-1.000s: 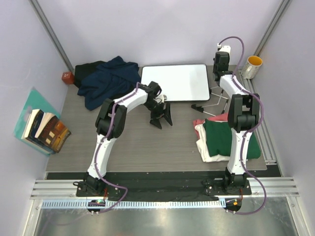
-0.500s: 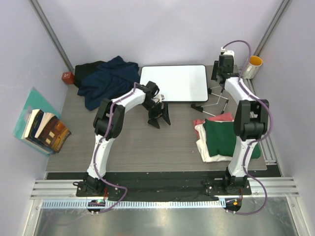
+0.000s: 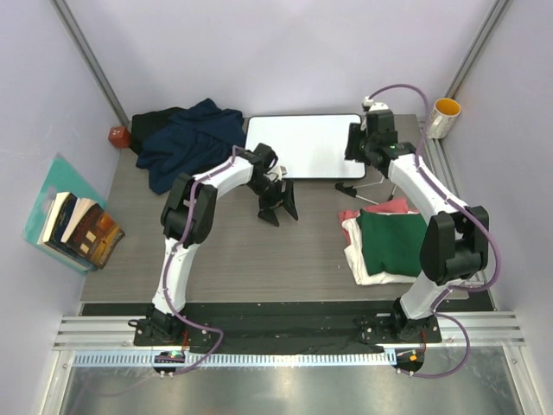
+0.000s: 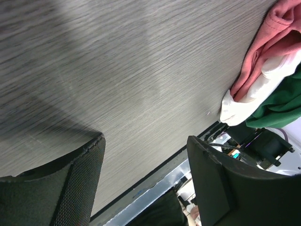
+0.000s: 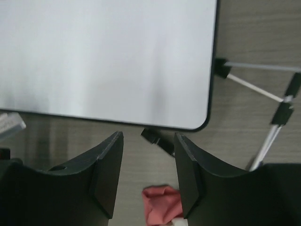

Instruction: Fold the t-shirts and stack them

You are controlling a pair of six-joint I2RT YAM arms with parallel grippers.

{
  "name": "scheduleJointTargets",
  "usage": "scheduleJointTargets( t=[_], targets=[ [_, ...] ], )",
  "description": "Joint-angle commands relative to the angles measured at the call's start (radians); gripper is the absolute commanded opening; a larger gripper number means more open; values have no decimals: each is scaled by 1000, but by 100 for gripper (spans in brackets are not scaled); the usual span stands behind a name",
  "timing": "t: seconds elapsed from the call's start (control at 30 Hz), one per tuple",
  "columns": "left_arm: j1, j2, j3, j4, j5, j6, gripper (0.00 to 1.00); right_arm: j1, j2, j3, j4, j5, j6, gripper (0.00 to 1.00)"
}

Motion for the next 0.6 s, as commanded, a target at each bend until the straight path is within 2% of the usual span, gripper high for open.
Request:
scheduleJointTargets(
  t=[0.0, 0.17, 0.4, 0.57],
  targets=[
    [26, -35, -29, 14, -119, 17, 72, 70, 6, -34, -39, -51, 70, 53],
    [57, -105, -83, 48, -152, 3, 73, 132, 63, -27, -20, -70, 105, 54],
    [129, -254, -312, 135, -182, -11, 73, 228, 199, 12, -11, -101, 124, 54],
    [170, -335, -429, 163, -198, -17, 73, 289, 216, -20, -10, -87, 127, 54]
  ],
)
